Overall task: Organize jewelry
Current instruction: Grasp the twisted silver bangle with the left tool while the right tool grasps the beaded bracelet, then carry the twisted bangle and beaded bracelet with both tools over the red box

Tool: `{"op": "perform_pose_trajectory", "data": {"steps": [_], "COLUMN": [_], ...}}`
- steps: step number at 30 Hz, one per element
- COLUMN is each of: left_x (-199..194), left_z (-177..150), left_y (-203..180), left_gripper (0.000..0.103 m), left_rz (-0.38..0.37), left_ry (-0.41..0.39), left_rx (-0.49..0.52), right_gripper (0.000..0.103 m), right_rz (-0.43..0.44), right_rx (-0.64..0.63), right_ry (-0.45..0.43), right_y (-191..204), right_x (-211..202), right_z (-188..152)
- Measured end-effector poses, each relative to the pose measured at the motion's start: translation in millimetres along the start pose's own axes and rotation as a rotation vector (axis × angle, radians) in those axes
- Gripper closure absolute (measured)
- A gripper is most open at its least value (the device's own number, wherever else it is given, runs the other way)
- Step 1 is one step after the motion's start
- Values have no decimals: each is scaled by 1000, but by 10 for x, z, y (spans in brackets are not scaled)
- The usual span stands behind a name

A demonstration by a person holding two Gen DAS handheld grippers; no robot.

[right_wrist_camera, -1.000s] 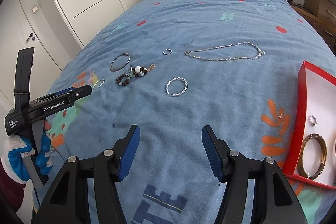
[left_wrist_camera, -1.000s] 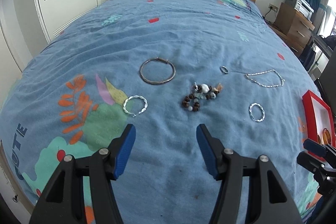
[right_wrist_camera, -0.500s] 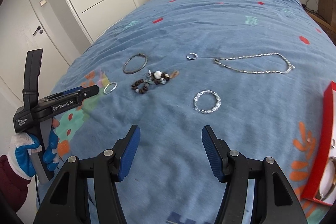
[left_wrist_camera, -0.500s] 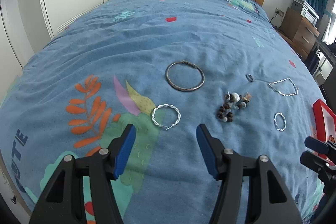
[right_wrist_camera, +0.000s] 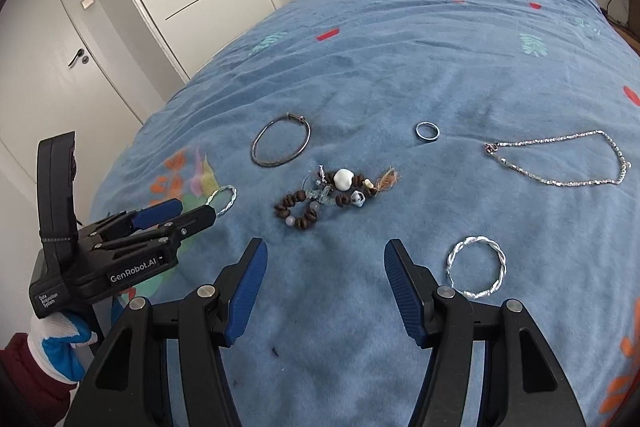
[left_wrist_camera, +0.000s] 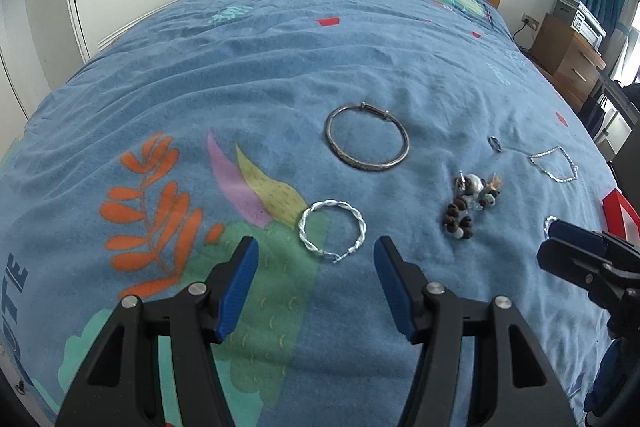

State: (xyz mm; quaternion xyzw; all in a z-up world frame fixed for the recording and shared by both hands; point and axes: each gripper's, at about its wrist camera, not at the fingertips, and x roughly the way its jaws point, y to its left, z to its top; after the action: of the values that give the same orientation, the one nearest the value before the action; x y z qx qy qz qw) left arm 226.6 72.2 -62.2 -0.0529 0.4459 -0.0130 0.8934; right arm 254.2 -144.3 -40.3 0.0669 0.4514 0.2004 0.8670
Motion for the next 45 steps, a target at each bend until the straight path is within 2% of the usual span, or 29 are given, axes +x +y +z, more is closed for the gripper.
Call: {"op": "perform_pose_trajectory", "data": {"steps": [13, 22, 24, 26, 28, 30, 32, 34, 45], "left_x": [266, 405, 428, 429, 426, 410, 390, 358, 71], "left_z": [26, 62, 69, 61, 49, 39, 32, 28, -31], "left_y": [62, 95, 90, 72, 52, 48, 45, 34, -91], "left_gripper": [45, 45, 45, 45, 46, 47, 53, 65, 65], "left_rz": [-24, -46, -43, -35, -30, -29, -30, -25, -48], "left_ry": [5, 7, 4, -2, -7, -13, -17, -21, -35], "left_rx": [4, -11, -12, -4, 7, 10, 14, 22, 32], "right_gripper": [43, 43, 51, 70, 83, 84, 84, 84, 86], "right_rz": [29, 14, 3, -7, -3, 3, 1, 5, 59], "right_rx": [44, 25, 17, 11, 14, 7, -8, -21, -9], "right_ry": [40, 28, 22, 20, 24, 22, 12, 4, -59], "right_y": [-13, 72, 88, 97, 71, 66, 78, 101, 109], "right_x": [538, 832, 869, 879, 893, 880, 845, 801, 303], "right_z": [162, 295, 310, 306, 295, 284, 271, 244, 121]}}
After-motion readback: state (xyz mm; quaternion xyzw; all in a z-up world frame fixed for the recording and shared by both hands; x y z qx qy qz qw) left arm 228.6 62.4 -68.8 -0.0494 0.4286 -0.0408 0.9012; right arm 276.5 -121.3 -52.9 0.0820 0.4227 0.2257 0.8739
